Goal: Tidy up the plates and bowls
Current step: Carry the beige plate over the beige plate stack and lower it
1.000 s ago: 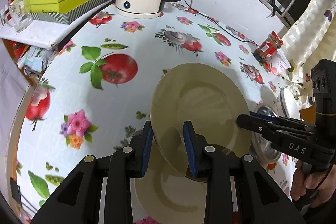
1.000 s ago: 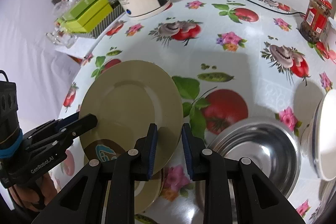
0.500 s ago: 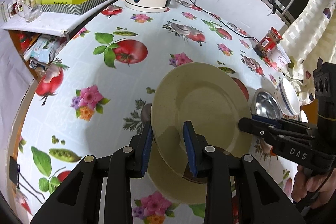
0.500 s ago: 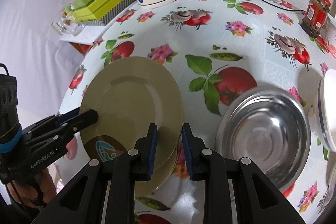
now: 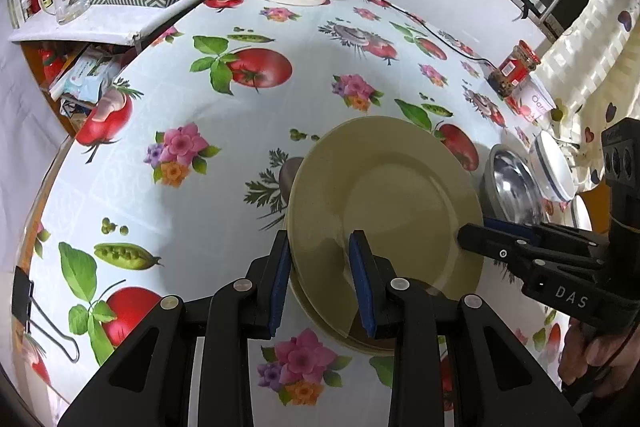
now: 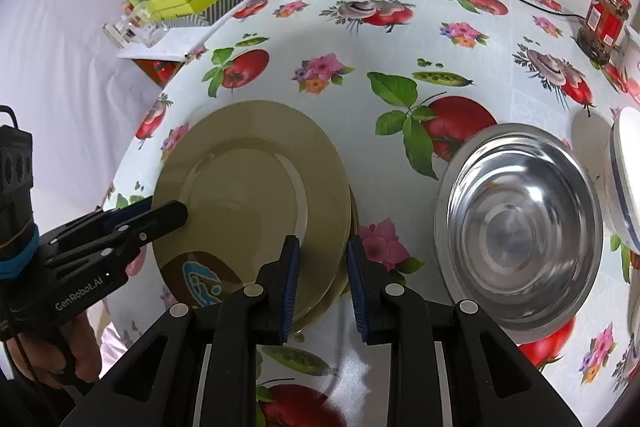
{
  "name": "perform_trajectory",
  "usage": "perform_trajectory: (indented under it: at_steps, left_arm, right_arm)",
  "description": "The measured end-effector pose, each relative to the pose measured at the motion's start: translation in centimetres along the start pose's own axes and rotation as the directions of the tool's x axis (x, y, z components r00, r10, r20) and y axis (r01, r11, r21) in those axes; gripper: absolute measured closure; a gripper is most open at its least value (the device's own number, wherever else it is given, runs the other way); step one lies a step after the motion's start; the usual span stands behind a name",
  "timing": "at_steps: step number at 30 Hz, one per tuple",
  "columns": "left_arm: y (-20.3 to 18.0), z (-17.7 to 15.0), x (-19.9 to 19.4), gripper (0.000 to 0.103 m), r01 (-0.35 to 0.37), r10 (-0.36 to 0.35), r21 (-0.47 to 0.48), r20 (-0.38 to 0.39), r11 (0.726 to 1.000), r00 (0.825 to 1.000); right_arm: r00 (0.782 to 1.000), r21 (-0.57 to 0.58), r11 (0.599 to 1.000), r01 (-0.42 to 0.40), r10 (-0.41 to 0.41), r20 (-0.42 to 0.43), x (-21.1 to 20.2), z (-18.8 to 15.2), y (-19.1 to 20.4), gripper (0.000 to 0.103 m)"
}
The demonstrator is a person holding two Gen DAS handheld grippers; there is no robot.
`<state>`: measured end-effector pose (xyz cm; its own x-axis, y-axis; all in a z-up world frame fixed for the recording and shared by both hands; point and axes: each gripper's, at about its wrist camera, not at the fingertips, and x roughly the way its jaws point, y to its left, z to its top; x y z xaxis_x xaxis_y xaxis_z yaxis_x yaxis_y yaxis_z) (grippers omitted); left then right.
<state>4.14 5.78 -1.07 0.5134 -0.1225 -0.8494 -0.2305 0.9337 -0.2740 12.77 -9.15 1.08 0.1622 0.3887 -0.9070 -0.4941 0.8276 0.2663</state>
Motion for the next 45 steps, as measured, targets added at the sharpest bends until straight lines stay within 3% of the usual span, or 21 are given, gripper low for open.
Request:
perform_trajectory:
  at_steps: [25,45]
  left_arm:
    - [-0.32,-0.67,0.37,0.072,-0.034,0.034,0.038,-0.002,0.999,0.999]
    - [-0.33,-0.65,0.36,0.071,-0.072,0.071,0.054,0.029,0.996,0.997]
  right_arm:
    - [0.999,-0.048,0.998,0.044,-0.044,0.008,0.24,-0.55,0.83,0.078]
    - [0.999,-0.015,1.0,0.023,-0.023,0.034,-0.21,-0.95,0.19,0.078]
